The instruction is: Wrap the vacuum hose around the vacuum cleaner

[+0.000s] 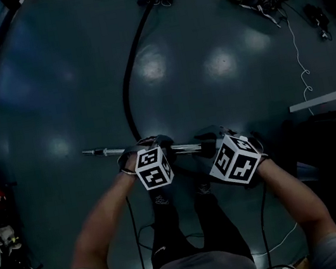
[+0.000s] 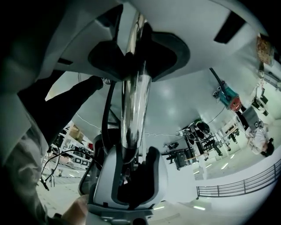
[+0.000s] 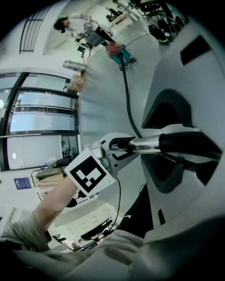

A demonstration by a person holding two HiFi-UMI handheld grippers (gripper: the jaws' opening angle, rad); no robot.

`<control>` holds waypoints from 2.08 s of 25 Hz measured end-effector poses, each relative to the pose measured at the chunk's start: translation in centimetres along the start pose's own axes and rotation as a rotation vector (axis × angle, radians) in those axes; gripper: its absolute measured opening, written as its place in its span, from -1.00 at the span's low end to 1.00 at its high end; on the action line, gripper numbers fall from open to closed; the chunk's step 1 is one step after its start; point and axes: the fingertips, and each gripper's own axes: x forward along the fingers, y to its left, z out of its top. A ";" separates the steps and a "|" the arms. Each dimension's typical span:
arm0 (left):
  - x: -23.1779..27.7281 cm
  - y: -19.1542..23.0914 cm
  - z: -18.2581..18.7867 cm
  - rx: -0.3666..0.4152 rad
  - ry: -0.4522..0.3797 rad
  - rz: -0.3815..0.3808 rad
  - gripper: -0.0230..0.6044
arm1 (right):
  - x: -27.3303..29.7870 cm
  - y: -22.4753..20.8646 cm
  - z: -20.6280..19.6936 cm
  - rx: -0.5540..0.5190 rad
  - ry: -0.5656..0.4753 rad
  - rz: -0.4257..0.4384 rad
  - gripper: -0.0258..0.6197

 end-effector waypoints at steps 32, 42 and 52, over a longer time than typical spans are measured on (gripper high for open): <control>-19.7 2.5 -1.9 -0.654 -0.341 0.342 -0.37 | -3.2 0.6 16.7 0.935 -0.692 -0.035 -0.11; -19.0 4.0 5.1 -0.734 -0.383 0.354 -0.37 | -5.3 -5.0 16.3 1.019 -0.846 0.027 -0.29; -17.7 7.2 8.0 -0.731 -0.339 0.399 -0.36 | -7.5 -8.1 15.2 0.890 -0.824 0.060 -0.40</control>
